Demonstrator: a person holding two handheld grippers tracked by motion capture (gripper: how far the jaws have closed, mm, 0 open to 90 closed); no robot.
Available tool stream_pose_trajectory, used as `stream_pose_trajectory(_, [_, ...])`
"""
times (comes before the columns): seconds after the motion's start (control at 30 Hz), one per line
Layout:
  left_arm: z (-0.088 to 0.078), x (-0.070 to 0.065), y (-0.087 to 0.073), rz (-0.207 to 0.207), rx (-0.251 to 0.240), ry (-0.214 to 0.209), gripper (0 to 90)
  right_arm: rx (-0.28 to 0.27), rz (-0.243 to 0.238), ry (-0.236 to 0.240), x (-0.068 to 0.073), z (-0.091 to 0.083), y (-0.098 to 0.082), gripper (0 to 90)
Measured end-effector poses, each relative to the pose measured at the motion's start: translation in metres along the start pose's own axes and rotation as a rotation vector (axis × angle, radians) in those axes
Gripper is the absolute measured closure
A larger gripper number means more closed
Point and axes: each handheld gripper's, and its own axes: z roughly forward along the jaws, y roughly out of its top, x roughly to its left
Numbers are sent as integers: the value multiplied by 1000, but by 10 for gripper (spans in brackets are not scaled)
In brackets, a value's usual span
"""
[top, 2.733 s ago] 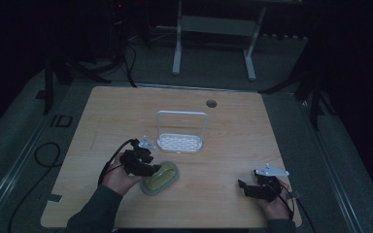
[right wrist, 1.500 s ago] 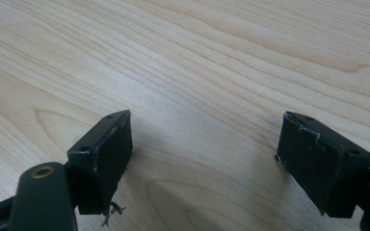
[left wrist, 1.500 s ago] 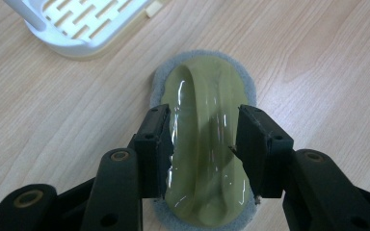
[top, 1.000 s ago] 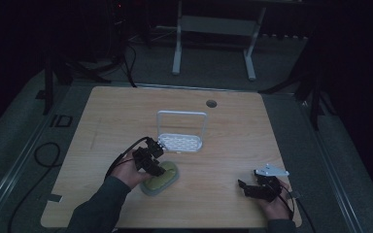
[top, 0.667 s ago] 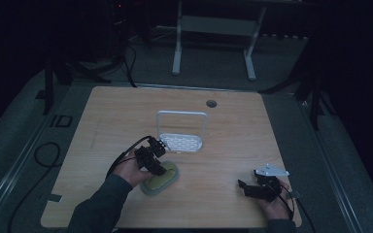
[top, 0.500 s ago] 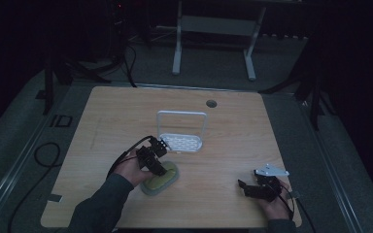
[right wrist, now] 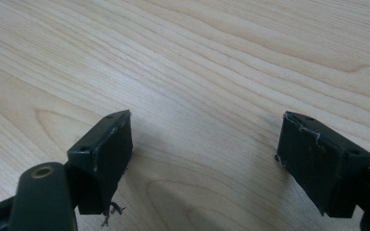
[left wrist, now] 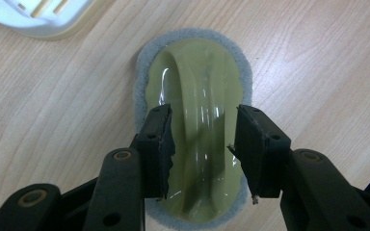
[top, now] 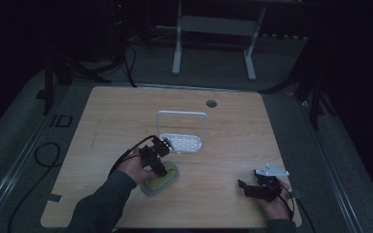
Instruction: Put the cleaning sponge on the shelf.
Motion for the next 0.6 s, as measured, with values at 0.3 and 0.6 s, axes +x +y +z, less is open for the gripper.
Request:
stream_pose_trajectory(0.3, [3,2,2,6,36,-6,622,0,1,0,0,0,0,193])
stream_pose_trajectory(0.6, [5,3,3,18,81,-13,649,1,0,0,0,0,0,193])
